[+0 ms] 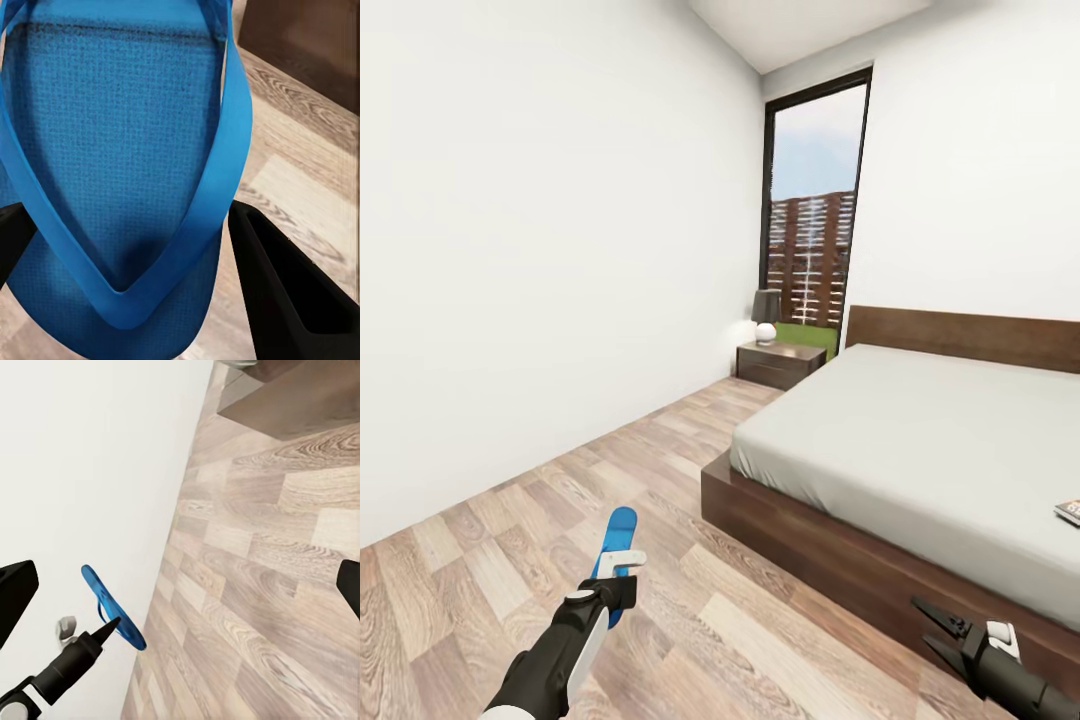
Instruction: In the bedroom, move the book from the bed onto either nightstand, and place the two sandals side by side next to the bed.
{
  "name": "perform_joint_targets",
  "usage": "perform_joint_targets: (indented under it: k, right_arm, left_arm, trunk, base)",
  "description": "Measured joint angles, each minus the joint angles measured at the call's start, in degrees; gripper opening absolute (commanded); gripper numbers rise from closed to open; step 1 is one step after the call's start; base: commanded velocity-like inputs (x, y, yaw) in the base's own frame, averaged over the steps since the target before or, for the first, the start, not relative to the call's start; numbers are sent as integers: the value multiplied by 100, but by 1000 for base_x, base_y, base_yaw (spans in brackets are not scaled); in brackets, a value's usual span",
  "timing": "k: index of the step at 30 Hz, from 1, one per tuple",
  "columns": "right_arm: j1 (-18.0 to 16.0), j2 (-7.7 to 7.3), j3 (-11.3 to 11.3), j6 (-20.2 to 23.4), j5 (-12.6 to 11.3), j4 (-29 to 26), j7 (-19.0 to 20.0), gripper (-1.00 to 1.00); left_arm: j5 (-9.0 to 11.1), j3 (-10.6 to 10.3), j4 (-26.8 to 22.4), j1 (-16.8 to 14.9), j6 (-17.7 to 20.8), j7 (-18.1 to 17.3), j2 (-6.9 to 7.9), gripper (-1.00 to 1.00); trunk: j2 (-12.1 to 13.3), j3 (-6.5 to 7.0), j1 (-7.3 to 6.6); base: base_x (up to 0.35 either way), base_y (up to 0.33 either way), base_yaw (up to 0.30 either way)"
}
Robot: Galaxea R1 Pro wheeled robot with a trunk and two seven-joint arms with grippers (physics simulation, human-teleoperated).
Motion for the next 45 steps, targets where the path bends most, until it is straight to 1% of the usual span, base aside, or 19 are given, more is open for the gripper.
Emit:
perform_joint_targets:
  k: [2, 5, 7, 8, 10, 11, 14, 15, 16, 17, 18, 21, 23, 25, 28, 32, 37, 39, 45]
  right_arm:
    - [1, 4, 10, -7, 55, 23, -4, 100]
    - [1, 10, 21, -18, 269, 143, -8, 100]
    - [2, 16, 22, -25, 522, 320, -6, 100]
    - [2, 18, 25, -57, 715, 460, -2, 100]
    - [2, 20, 27, -146, 916, 623, -1, 100]
    - [2, 21, 31, -311, 1129, 816, -1, 100]
    - [2, 22, 35, -694, 1450, 1200, 6, 100]
    - [3, 24, 38, -1004, 1657, 1476, 12, 100]
    - [2, 25, 40, -1174, 1748, 1625, 17, 100]
    - [4, 29, 49, -1811, 2071, 2116, 27, 100]
    - [2, 30, 52, -2112, 2185, 2346, 33, 100]
    - [0, 30, 56, -2490, 2325, 2560, 39, 100]
    - [0, 31, 61, -2833, 2445, 2701, 40, 100]
    - [1, 31, 61, -2938, 2480, 2742, 40, 100]
    - [1, 31, 60, -3059, 2522, 2804, 41, 100]
    - [1, 31, 60, -3108, 2543, 2900, 40, 100]
    - [-1, 31, 60, -3121, 2548, 2950, 44, 100]
    - [-1, 31, 60, -3124, 2549, 2969, 47, 100]
    - [1, 31, 65, -3125, 2544, 2984, 49, 100]
  left_arm:
    - [1, 6, 4, 0, 2, -13, 3, -100]
    - [9, 13, 10, 0, 3, -30, 7, -100]
    - [16, 9, 28, 2, -3, -40, 8, -100]
    - [19, 8, 52, 12, -11, -49, 7, -100]
    - [17, 7, 80, 25, -17, -72, 8, -100]
    - [18, 9, 99, 40, -20, -116, 10, -100]
    - [16, 11, 119, 58, -23, -243, 37, -100]
    - [18, 13, 132, 70, -24, -369, 91, -100]
    - [23, 13, 139, 76, -25, -452, 129, -100]
    - [20, 18, 250, 90, -44, -886, 316, -100]
    - [55, 21, 364, 96, -90, -1209, 413, -100]
    - [100, 48, 579, 101, -236, -1724, 550, -100]
    - [149, 103, 960, 105, -529, -2490, 773, -100]
    - [188, 129, 1180, 104, -668, -2929, 884, -100]
    - [220, 163, 1529, 106, -859, -3740, 1080, -100]
    - [233, 174, 1817, 107, -1011, -4440, 1235, -100]
    - [237, 181, 2059, 107, -1149, -4894, 1284, -100]
    - [230, 177, 2218, 107, -1214, -5170, 1297, -100]
    - [218, 167, 2417, 107, -1255, -5358, 1298, -100]
  trunk:
    - [80, 36, -44]
    - [201, 90, -110]
    - [281, 126, -154]
    - [321, 143, -176]
    - [401, 179, -220]
    - [441, 197, -241]
    - [562, 251, -307]
    - [602, 269, -329]
    - [642, 287, -351]
    - [682, 304, -373]
    - [722, 322, -395]
    - [842, 377, -461]
    - [923, 412, -505]
    - [1003, 448, -549]
    - [1123, 502, -615]
    - [1284, 574, -703]
    - [1484, 664, -813]
    - [1564, 700, -857]
    - [1805, 808, -989]
  base:
    - [0, 0, 0]
    - [0, 0, 0]
    - [0, 0, 0]
    - [0, 0, 0]
    - [0, 0, 0]
    - [0, 0, 0]
    - [0, 0, 0]
    - [0, 0, 0]
    - [0, 0, 0]
    - [0, 0, 0]
    - [0, 0, 0]
    - [0, 0, 0]
    - [0, 0, 0]
    - [0, 0, 0]
    - [0, 0, 0]
    - [0, 0, 0]
    - [0, 0, 0]
    - [0, 0, 0]
    - [0, 0, 0]
